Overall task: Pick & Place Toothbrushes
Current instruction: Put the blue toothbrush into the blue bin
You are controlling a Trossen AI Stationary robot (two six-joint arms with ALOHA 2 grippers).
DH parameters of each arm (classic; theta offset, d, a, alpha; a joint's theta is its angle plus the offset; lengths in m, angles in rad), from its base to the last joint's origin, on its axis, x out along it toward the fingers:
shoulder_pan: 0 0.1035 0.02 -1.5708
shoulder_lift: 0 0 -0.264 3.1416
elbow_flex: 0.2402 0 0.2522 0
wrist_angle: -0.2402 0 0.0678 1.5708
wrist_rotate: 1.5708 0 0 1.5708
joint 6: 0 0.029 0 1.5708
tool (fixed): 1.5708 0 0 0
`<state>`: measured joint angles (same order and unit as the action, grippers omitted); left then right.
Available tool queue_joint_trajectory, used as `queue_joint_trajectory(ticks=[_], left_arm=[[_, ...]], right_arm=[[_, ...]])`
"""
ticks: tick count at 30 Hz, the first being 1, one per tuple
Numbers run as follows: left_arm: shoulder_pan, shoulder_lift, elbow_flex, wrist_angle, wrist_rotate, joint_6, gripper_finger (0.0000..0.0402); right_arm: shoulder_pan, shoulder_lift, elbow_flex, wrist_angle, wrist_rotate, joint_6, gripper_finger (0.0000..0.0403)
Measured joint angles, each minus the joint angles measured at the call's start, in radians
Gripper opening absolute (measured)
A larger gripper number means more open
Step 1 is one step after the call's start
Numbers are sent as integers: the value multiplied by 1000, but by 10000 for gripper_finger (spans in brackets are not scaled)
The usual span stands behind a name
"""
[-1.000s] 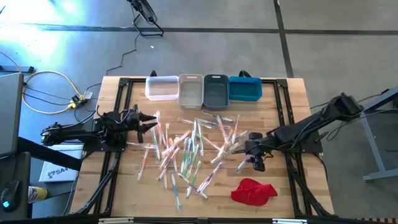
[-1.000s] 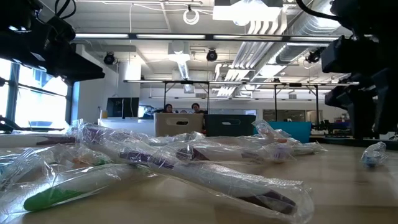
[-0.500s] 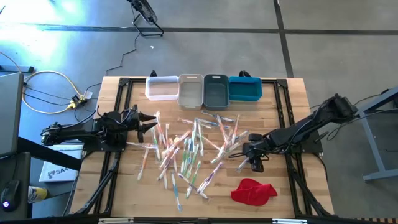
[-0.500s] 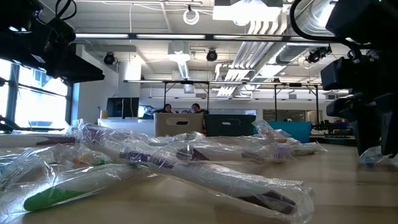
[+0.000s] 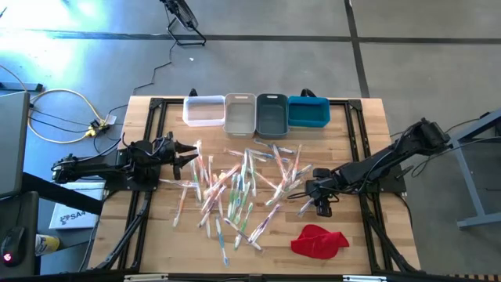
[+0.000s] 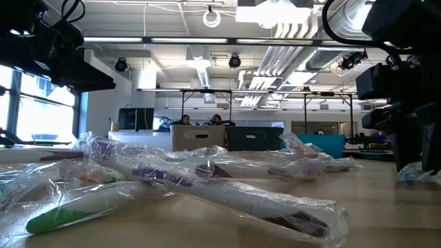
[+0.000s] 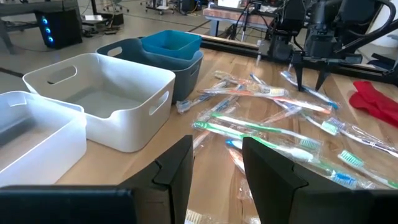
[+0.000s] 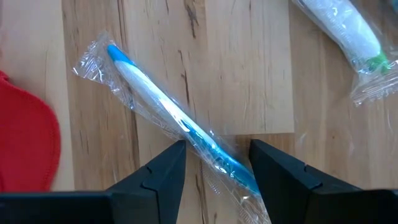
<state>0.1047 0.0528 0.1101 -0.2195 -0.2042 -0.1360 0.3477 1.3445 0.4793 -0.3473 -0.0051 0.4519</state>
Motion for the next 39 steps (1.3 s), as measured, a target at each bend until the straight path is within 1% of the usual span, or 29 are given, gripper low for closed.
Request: queue_joint_trajectory(ticks=[8, 15, 18, 25, 30, 32, 36, 39], left_arm=[[0, 0, 0, 0, 1, 0, 136], [0, 0, 0, -1, 2, 0, 136], [0, 0, 0, -1, 3, 0, 136], [0, 0, 0, -1, 3, 0, 136], [0, 0, 0, -1, 3, 0, 136], [0, 0, 0, -1, 3, 0, 136], [0, 0, 0, -1, 3, 0, 136], [0, 0, 0, -2, 8, 0, 136]], right_arm=[[0, 1, -1, 1, 4, 48, 176], [0, 1, -1, 1, 4, 51, 171], [-1, 1, -2, 0, 9, 52, 148], [-2, 2, -2, -4, 23, 75, 68], [-2, 2, -2, 1, 24, 113, 20], [-2, 2, -2, 7, 20, 125, 14], [-2, 2, -4, 29, 14, 128, 18], [-2, 3, -4, 41, 9, 128, 14]])
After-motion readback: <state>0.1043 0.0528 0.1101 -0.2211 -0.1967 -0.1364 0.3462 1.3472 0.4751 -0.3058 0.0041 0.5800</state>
